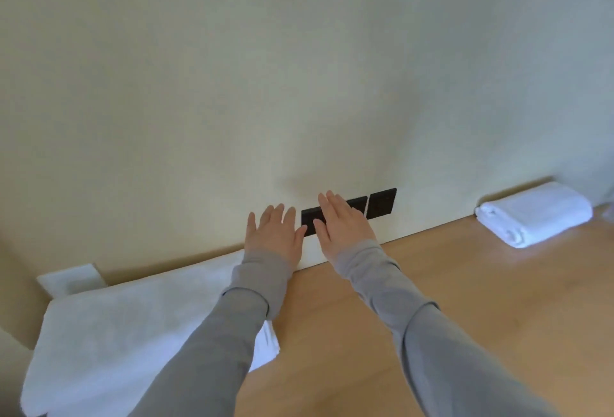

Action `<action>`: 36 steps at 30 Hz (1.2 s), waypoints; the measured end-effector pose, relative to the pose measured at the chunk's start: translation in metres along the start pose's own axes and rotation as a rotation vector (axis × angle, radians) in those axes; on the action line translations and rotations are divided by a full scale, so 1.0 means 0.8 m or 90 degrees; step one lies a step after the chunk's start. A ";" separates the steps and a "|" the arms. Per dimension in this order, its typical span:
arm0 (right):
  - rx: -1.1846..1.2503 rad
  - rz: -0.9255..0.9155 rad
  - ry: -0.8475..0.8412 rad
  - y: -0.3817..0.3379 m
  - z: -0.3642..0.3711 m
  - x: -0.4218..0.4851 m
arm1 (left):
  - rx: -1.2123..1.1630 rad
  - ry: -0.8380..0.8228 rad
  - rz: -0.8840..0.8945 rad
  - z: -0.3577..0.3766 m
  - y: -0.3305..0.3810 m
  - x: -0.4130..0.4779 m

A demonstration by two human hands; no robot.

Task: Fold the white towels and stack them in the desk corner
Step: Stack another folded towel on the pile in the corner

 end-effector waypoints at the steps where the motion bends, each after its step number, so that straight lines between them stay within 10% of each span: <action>1: -0.010 0.017 0.009 0.033 -0.013 -0.007 | 0.007 0.004 0.010 -0.002 0.027 0.004; 16: -0.122 0.269 0.048 0.527 -0.134 -0.215 | 0.006 0.042 0.213 0.048 0.515 0.026; 36: -0.170 0.390 -0.011 0.932 -0.103 -0.216 | -0.049 0.024 0.270 0.199 0.856 0.210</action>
Point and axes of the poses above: each hand's wrist, its own x-axis towards the middle knuckle, its own z-axis out of the palm, y = z × x, the point moved 8 cm from there along x, towards the middle knuckle, and after that the axes turned 9 degrees about -x, right-handed, at the moved point
